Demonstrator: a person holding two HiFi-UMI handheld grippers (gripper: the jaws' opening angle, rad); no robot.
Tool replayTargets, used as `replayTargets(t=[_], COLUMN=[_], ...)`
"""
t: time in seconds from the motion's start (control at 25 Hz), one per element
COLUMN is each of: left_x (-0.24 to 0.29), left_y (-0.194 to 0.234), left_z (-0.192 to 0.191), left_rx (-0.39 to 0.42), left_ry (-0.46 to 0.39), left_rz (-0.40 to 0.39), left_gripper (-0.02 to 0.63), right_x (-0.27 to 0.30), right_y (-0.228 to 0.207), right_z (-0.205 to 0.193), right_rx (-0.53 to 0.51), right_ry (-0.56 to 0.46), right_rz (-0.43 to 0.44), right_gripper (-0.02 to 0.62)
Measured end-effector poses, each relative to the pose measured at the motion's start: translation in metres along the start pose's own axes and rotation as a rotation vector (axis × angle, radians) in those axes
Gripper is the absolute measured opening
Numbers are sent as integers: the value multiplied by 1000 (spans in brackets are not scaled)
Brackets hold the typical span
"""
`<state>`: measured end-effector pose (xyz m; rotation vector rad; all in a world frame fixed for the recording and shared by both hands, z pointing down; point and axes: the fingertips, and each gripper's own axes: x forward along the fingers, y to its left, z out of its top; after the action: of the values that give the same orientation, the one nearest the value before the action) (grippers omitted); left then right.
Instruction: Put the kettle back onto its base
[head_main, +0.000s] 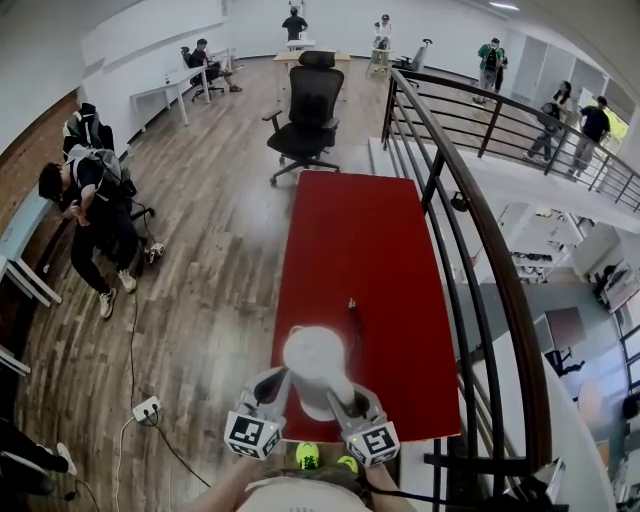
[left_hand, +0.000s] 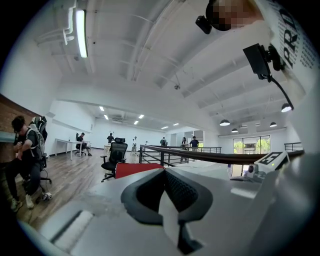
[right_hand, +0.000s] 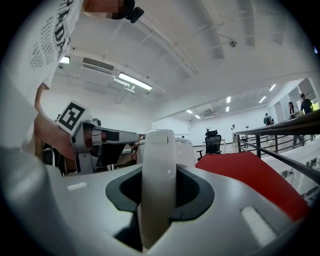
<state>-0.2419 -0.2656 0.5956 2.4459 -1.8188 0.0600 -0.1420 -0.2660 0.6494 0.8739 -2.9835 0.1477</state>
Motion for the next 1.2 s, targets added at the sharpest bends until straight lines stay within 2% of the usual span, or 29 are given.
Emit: replayTargets(t=[0.16, 0.64, 1.2], left_x=[0, 6, -5], left_y=[-1, -13, -20], left_z=[1, 1, -2], left_rx=[-6, -22, -34], left_ry=[-7, -15, -12], left_rz=[-1, -38, -54], left_gripper=[3, 3, 3], right_x=[-5, -26, -54], right_y=[8, 10, 12], right_z=[-4, -18, -23], right_rx=[-43, -63, -7], right_ry=[24, 106, 97], right_rz=[17, 26, 4], right_gripper=[123, 121, 121])
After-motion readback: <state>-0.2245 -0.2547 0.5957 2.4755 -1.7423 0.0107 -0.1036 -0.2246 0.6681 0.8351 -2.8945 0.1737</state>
